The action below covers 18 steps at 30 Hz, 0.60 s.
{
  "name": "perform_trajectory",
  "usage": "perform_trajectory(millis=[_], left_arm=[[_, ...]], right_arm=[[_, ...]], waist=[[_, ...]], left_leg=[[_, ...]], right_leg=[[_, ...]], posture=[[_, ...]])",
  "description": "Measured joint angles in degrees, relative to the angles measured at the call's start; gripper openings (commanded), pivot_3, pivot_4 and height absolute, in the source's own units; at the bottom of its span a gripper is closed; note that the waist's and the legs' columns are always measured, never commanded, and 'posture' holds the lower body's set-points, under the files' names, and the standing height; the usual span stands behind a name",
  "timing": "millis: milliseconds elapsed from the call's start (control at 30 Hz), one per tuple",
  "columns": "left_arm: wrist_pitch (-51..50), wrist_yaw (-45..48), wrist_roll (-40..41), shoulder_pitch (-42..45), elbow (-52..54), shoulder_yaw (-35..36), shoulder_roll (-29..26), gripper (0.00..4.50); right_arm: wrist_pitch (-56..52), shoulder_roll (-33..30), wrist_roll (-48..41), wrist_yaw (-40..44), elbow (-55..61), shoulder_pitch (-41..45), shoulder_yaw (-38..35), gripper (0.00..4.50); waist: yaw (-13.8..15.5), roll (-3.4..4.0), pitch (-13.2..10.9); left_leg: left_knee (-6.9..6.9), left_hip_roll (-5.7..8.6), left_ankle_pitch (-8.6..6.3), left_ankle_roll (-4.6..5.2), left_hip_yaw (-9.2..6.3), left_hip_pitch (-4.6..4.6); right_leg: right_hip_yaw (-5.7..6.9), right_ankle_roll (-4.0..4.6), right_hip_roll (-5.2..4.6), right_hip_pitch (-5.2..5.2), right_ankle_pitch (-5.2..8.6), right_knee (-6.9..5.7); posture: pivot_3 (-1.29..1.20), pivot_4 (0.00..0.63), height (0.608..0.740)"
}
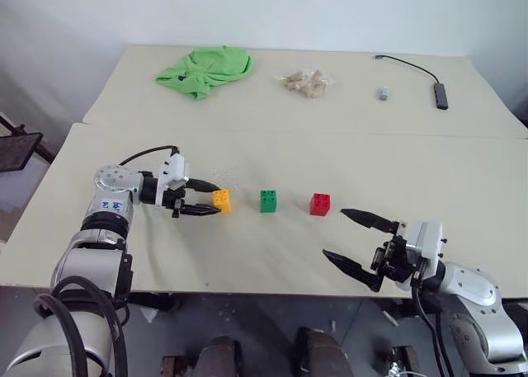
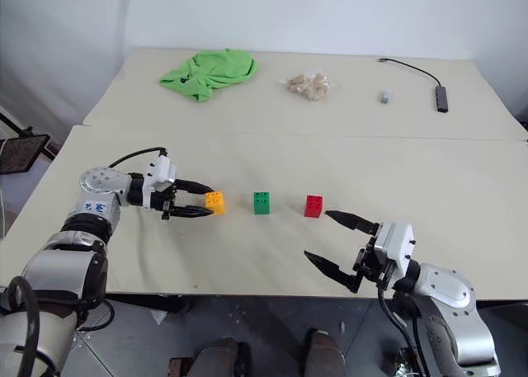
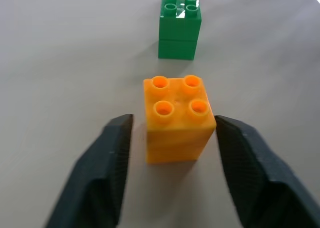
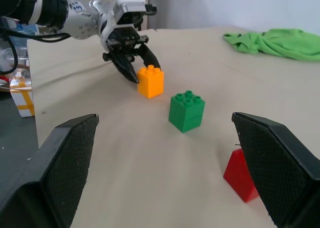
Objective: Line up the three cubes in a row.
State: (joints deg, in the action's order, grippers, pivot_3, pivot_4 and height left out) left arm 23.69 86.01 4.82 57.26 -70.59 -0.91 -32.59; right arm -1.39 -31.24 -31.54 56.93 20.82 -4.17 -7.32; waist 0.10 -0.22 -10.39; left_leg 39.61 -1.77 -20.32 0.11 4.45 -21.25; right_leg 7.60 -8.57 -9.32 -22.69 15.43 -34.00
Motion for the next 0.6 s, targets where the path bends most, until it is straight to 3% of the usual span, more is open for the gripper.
perform_trajectory(millis=[100, 400, 600], left_arm=[[-2.07, 0.00, 0.54, 0.01, 0.25, 1.27, -0.44, 4.46], [-9.58, -5.26, 9.25, -6.54, 16.95, 11.96, -7.42, 4.46], [-13.95, -7.43, 11.67, -14.70, 26.88, 14.34, -10.15, 4.46]], right_arm=[[-0.18, -0.50, -0.27, 1.42, -1.85, 1.63, 0.02, 4.50], [-5.46, -12.13, -6.71, 12.24, -10.53, 15.88, -4.29, 4.50], [-4.65, -16.68, -2.03, 21.34, -24.69, 22.58, -1.66, 4.50]], waist=[[-0.02, 0.00, 0.00], [-0.38, -0.03, -0.02], [0.25, -0.09, -0.06]], left_leg=[[0.01, 0.00, -0.01, 0.01, 0.00, -0.01], [0.00, -0.05, -0.01, 0.00, -0.03, 0.06], [0.27, -0.03, -0.03, 0.04, -0.03, -0.06]], right_leg=[[0.00, -0.01, 0.00, 0.00, -0.01, -0.01], [0.00, -0.01, 0.00, -0.03, -0.01, -0.10], [-0.01, -0.04, -0.02, 0.02, -0.02, -0.10]], posture=[[0.00, 0.150, 0.740], [0.00, 0.150, 0.740], [0.00, 0.150, 0.740]])
